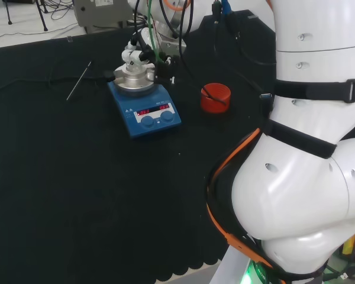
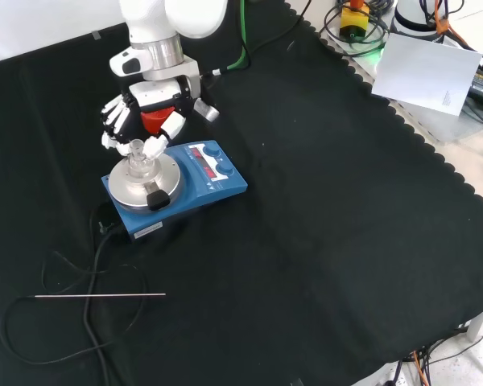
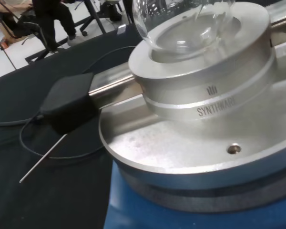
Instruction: Place the round-bottom flask on the heater.
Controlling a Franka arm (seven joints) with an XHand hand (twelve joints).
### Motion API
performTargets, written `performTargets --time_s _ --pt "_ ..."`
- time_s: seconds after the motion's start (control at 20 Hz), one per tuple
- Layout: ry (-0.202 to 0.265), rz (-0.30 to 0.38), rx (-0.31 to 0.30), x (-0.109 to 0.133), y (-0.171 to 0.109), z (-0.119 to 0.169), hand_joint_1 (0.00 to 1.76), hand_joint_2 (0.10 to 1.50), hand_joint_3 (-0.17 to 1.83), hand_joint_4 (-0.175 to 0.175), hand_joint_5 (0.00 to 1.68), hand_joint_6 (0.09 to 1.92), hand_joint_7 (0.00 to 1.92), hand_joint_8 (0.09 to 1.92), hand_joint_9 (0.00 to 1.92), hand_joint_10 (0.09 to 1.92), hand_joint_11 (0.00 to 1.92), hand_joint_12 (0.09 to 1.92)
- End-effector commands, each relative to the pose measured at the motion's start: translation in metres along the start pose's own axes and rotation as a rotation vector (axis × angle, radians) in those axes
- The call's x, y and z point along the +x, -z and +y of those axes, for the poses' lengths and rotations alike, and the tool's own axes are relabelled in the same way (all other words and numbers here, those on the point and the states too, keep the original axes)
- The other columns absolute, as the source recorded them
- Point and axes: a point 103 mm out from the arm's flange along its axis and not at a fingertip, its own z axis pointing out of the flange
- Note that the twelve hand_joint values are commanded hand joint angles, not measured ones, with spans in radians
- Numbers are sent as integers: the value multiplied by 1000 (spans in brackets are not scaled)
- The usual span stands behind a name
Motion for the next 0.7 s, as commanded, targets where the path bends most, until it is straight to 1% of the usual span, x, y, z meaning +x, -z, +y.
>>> performTargets --time_s 0.05,0.1,0.15,0.2,0.4,0.5,0.55,0.65,0.7 --pt "7 0 16 -2 -8 2 1089 1137 -175 104 1112 849 566 574 706 554 344 1270" --pt "10 7 22 -5 -8 2 1089 1137 -175 104 1112 849 567 574 707 554 344 1270" --pt "46 24 26 0 -11 2 1089 1137 -175 104 1112 849 567 574 707 554 344 1270" --pt "50 21 27 1 -12 2 1089 1137 -175 104 1113 849 567 574 707 554 344 1270" --pt "12 -18 20 -1 -14 3 1089 1137 -175 104 1113 849 568 573 708 553 345 1270" --pt "-1 1 22 -5 -14 4 1089 1137 -175 104 1112 848 568 573 708 553 345 1269" --pt "-7 12 25 -8 -13 5 1084 1138 -175 111 1107 852 566 573 708 553 344 1271" --pt "-12 26 26 -12 -14 6 1069 1144 -175 135 1088 870 556 576 702 556 338 1278" --pt "-17 28 26 -13 -14 6 1058 1151 -166 141 1060 906 549 581 697 560 332 1284"
